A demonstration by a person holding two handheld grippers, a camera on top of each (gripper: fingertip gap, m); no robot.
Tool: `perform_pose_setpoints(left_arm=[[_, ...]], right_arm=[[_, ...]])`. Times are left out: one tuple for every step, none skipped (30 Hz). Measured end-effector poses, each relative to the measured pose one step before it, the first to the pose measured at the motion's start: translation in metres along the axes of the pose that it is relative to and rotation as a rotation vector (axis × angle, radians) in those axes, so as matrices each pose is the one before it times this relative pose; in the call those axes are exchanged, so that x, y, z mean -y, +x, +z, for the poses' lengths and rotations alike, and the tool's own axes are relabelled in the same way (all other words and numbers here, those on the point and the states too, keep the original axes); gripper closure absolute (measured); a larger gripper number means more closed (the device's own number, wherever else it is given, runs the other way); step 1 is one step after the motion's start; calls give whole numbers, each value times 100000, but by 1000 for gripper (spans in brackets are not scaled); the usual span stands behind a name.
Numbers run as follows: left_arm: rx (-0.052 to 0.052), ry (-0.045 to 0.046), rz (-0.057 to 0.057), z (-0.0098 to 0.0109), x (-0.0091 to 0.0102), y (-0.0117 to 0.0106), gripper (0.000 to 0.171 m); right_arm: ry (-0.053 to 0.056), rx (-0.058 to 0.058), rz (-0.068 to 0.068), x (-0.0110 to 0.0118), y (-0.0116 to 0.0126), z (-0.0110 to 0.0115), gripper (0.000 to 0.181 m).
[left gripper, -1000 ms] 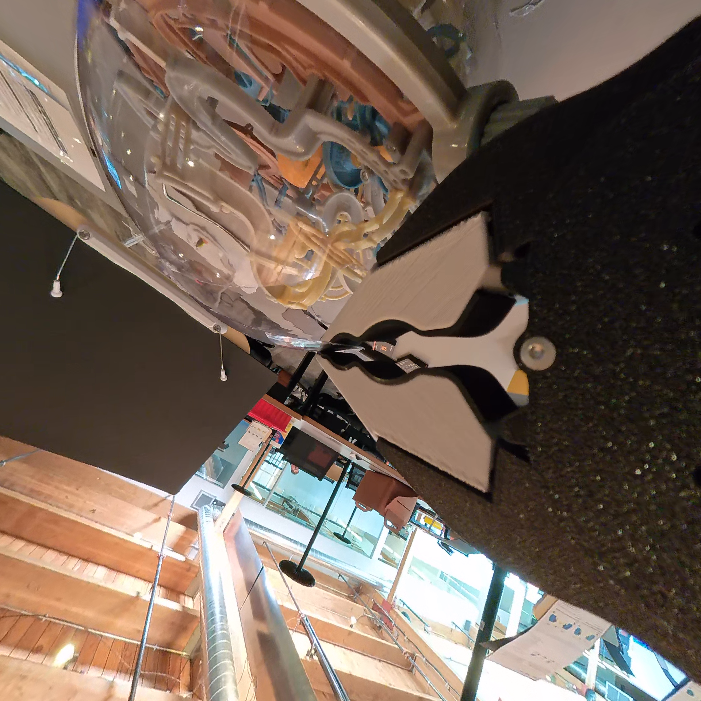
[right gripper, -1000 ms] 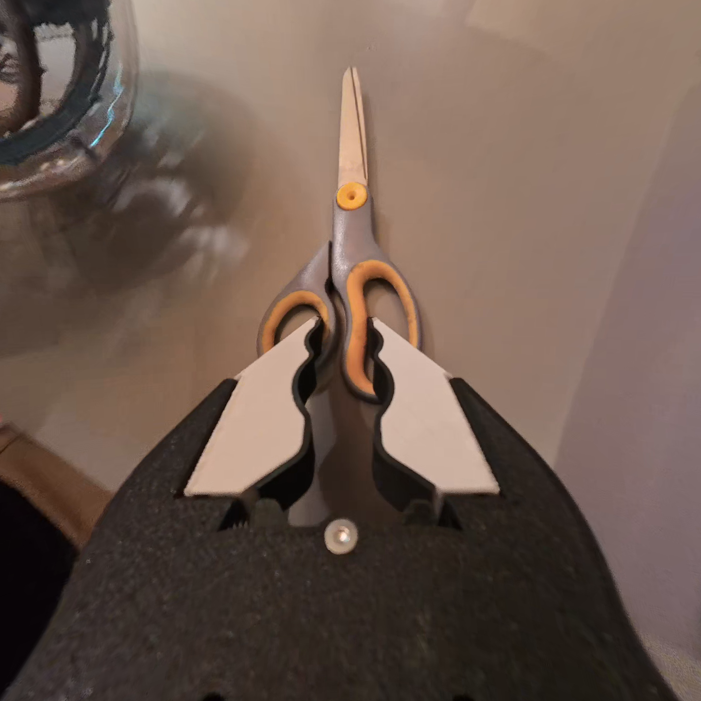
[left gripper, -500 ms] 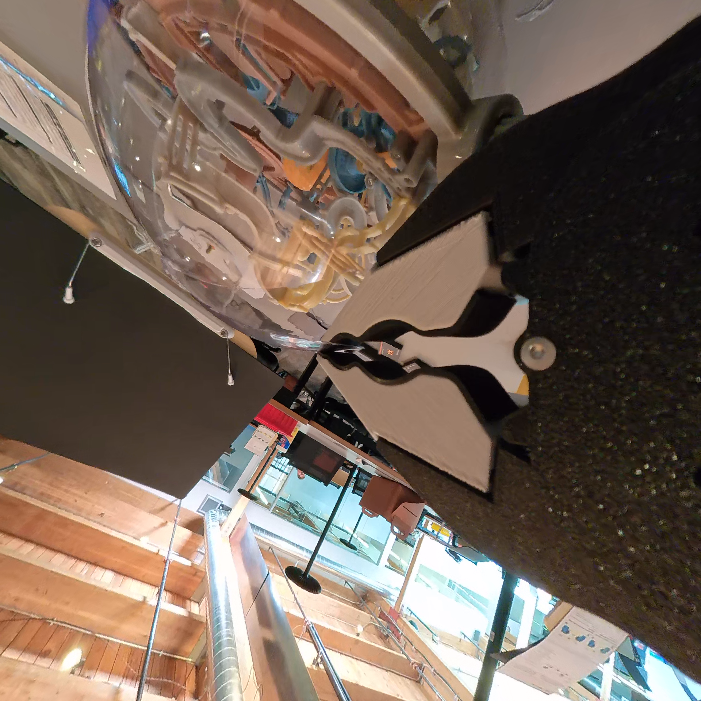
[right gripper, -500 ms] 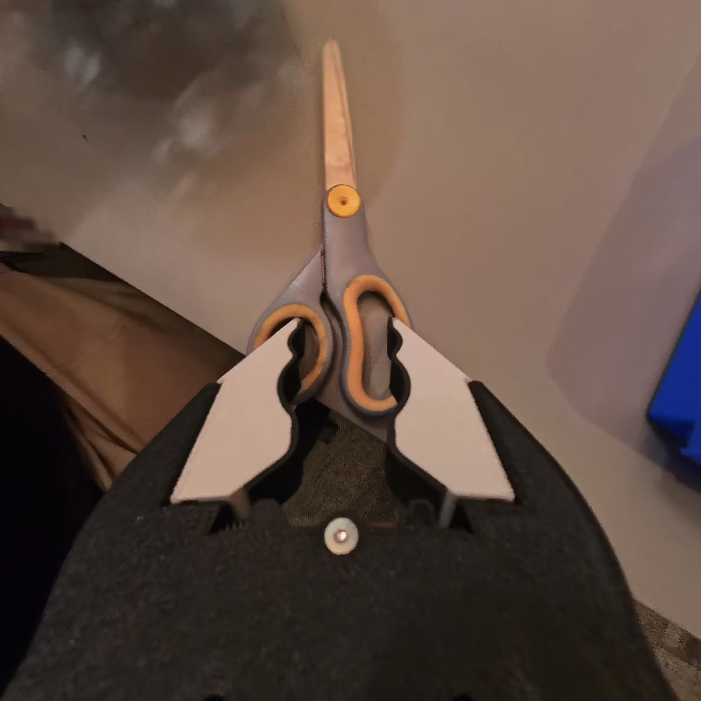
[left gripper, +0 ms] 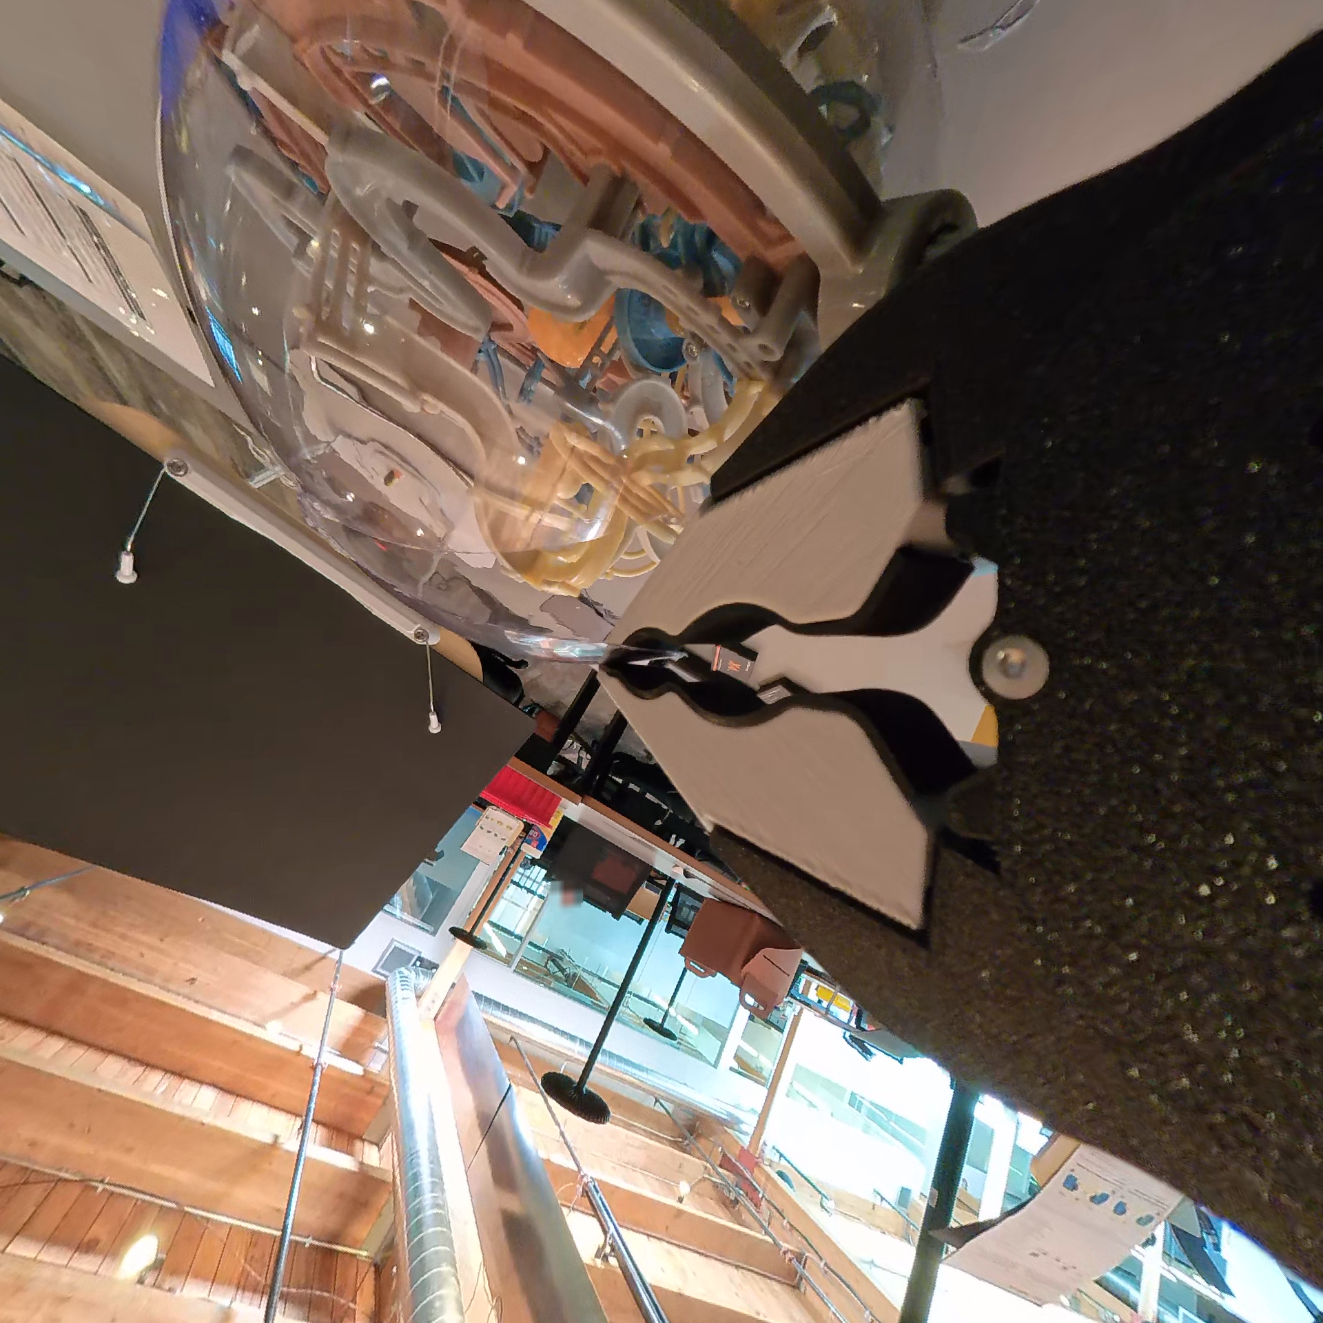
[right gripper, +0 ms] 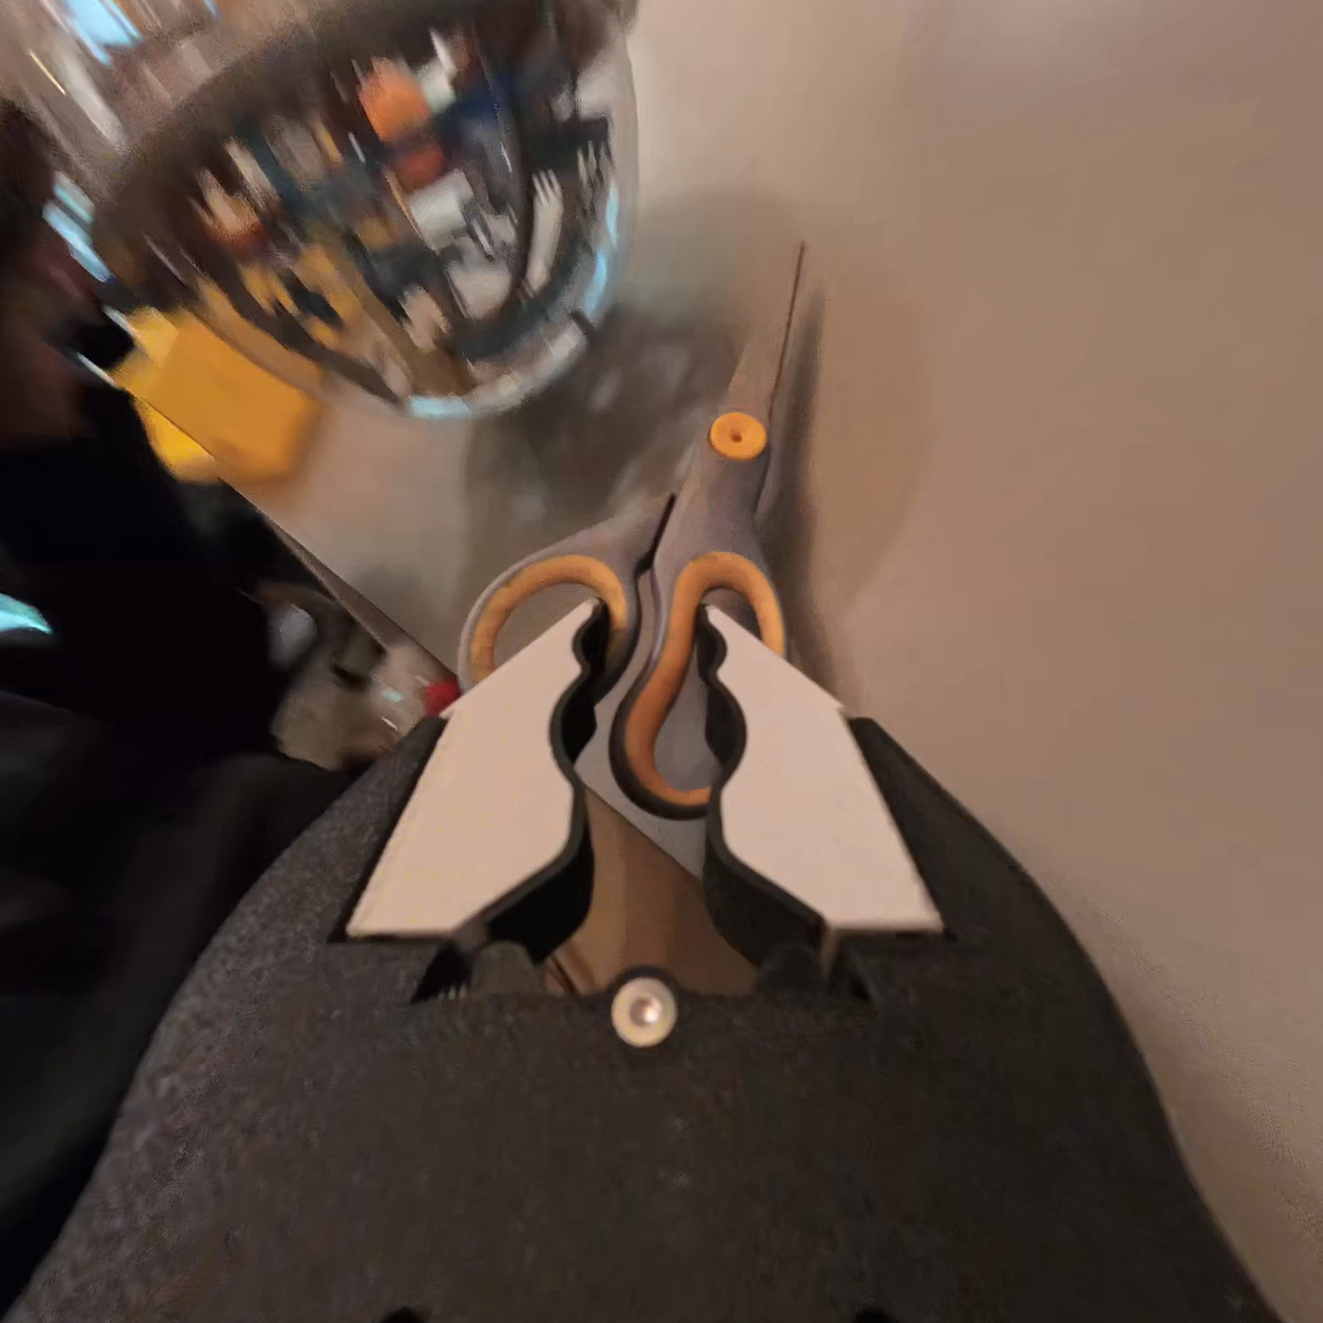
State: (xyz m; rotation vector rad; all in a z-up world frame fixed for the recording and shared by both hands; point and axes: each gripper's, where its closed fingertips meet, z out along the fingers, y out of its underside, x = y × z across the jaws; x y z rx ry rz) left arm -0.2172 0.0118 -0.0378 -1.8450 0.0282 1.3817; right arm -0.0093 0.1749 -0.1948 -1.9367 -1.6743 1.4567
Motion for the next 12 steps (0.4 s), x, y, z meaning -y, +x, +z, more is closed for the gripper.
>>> perform_pose_setpoints(left_arm=[[-109, -226, -224, -4, -52, -47, 171], [-158, 34, -251, -13, -26, -30, 171], [-118, 119, -250, -8, -8, -20, 171], [-52, 50, -106, 13, -9, 2, 171], [-47, 43, -10, 18, -4, 24, 171], [33, 60, 104, 20, -8, 37, 171], [108, 5, 197, 21, 3, 8, 171], [80, -36, 118, -3, -5, 5, 171], [38, 23, 14, -21, 12, -11, 171], [-7, 76, -68, -10, 20, -11, 171], [-54, 88, -105, -11, 33, 7, 171], [34, 111, -55, -6, 54, 28, 171]], right_arm=[[5881, 4995, 4681, 827, -425, -93, 160], [5232, 4233, 2804, 781, -490, -99, 159], [4233, 4915, 2319, 694, -722, -93, 160], [3553, 6103, 2717, 644, -959, -76, 160], [3609, 6263, 2577, 666, -1069, -55, 159], [3959, 4744, 2626, 728, -891, -60, 160], [3621, 3287, 2162, 689, -710, -64, 159], [3122, 3444, 1443, 620, -753, -76, 160], [2409, 5099, 1667, 487, -1035, -24, 160], [2038, 6745, 2607, 361, -1309, 80, 159], [1802, 7928, 3491, 211, -1490, 254, 159], [1426, 8309, 4125, 18, -1493, 456, 157]])
